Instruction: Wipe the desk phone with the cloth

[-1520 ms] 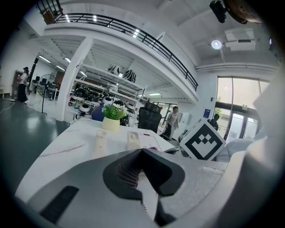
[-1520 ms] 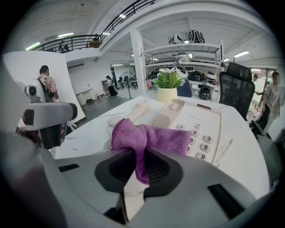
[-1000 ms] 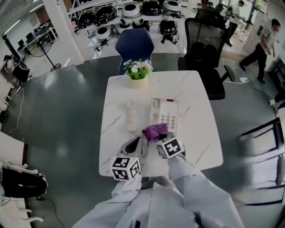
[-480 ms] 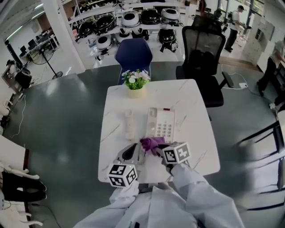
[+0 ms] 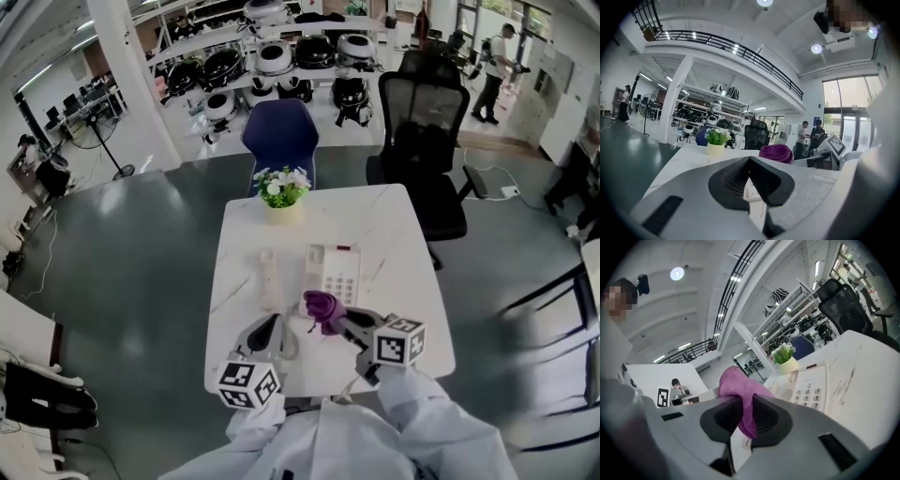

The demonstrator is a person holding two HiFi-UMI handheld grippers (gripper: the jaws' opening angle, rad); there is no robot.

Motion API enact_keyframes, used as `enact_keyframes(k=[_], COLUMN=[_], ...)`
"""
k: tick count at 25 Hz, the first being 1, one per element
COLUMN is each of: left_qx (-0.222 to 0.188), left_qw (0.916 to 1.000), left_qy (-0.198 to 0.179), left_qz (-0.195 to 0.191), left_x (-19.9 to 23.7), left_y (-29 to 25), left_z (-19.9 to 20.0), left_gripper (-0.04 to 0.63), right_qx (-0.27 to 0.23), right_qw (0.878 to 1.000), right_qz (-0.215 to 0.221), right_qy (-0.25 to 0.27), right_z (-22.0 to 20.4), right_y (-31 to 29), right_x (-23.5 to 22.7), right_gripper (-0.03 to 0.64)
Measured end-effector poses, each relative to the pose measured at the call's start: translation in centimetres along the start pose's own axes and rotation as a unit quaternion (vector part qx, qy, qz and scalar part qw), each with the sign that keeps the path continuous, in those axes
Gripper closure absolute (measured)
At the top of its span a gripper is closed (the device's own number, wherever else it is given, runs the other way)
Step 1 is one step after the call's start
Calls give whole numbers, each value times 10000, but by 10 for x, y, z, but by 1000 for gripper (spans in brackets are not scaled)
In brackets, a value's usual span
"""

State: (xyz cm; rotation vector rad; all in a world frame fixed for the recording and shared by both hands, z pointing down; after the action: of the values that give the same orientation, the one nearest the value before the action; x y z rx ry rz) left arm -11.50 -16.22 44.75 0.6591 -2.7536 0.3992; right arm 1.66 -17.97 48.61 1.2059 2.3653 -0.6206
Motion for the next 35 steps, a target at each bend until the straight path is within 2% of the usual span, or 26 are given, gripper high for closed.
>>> enact_keyframes(k=[7,11,19,25,35], left_qx=[-266,-427,-699,-886,-947], left_qw=[9993,9981,9952,9926,9908], left_qy=[-263,-425,-630,-741,-824], left_qz=[59,115,286,376,515], left_x=[-6,-7,-6,-3,-4], left_y=[11,18,29,33,35], left_z=[27,41,62,76,84], left_gripper=[597,597,597,597,597], right_qx=[-728,-1133,-1822,-2032,-1971], right_qw=[9966,9912,9782,9702,9635], right_qz=[51,-81,-523,-768,-918], right_qy=[384,676,842,1076,1563], right_z=[37,62,96,111,120], right_y=[30,48,80,94,96], right_x=[8,10,-1,-7,-8], right_gripper=[580,580,580,580,580])
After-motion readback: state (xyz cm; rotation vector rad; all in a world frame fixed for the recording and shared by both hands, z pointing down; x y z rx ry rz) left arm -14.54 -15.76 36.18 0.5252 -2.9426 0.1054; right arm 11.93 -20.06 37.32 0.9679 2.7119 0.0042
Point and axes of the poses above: the fingertips, and each gripper's own axes: y backward along the fingers, x to its left, z out of its top, the point moved 1 cm from there along y, backward along the fingers, and after that the axes turned 5 degrees about y, right-handed, at the moved point
